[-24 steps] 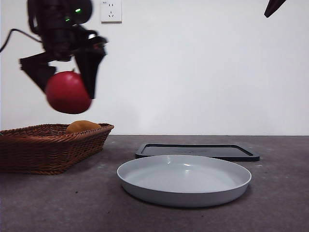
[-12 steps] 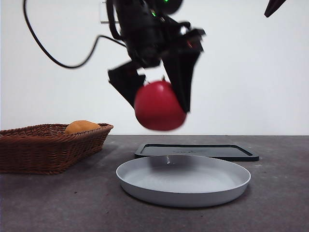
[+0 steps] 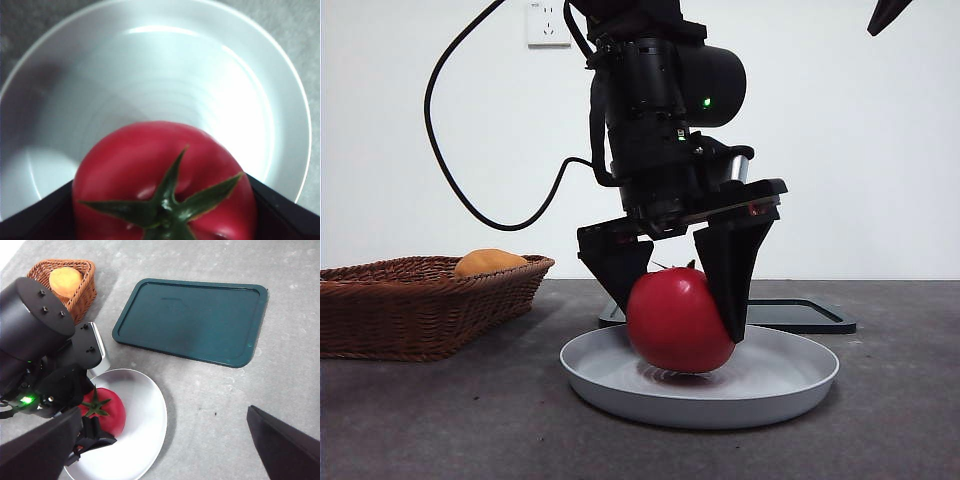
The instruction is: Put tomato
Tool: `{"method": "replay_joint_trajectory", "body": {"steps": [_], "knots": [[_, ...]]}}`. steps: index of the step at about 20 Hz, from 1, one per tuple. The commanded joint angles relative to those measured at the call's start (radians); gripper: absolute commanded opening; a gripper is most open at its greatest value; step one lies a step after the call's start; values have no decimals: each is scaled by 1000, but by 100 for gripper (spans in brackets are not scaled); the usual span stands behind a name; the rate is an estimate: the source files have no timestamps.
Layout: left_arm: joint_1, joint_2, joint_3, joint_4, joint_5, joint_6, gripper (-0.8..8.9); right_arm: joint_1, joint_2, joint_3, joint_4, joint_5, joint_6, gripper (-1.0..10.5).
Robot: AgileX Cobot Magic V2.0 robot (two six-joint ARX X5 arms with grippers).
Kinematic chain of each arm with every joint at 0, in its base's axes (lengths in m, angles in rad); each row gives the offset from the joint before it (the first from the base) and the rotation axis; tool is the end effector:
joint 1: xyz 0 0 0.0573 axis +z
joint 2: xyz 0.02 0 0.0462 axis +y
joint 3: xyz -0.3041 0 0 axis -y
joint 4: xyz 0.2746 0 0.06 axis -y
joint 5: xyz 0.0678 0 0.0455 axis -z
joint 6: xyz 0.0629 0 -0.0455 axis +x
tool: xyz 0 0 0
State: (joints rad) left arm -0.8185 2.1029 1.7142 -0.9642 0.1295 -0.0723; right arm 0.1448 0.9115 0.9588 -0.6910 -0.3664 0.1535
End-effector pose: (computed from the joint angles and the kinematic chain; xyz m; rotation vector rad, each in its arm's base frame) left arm 0.3216 -0.3555 0.1899 0.4146 1.3399 -0.7446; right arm 0.2010 0.0521 0.3408 0.2169 0.6838 0.4431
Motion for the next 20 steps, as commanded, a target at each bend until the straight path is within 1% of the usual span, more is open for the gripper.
{"method": "replay_joint_trajectory", "body": {"steps": [1, 8, 9, 10, 12, 13, 14, 16, 20], "knots": [[-8, 28, 24, 4, 1, 6, 279, 3, 6, 18, 10, 0, -8, 695], [-7, 65, 24, 8, 1, 11, 282, 3, 6, 18, 10, 0, -8, 695], [-8, 65, 24, 11, 1, 11, 305, 3, 6, 18, 10, 0, -8, 695], [-8, 65, 24, 16, 1, 11, 385, 3, 6, 18, 10, 0, -8, 695], [-8, 65, 32, 13, 1, 10, 620, 3, 6, 18, 10, 0, -8, 695], [-8, 65, 40, 6, 1, 10, 700, 3, 6, 18, 10, 0, -8, 695], [-7, 64, 55, -13, 1, 11, 756, 3, 6, 18, 10, 0, -8, 695], [-6, 62, 105, -64, 1, 15, 756, 3, 6, 18, 10, 0, -8, 695], [-6, 44, 259, -207, 1, 50, 756, 3, 6, 18, 10, 0, -8, 695]]}}
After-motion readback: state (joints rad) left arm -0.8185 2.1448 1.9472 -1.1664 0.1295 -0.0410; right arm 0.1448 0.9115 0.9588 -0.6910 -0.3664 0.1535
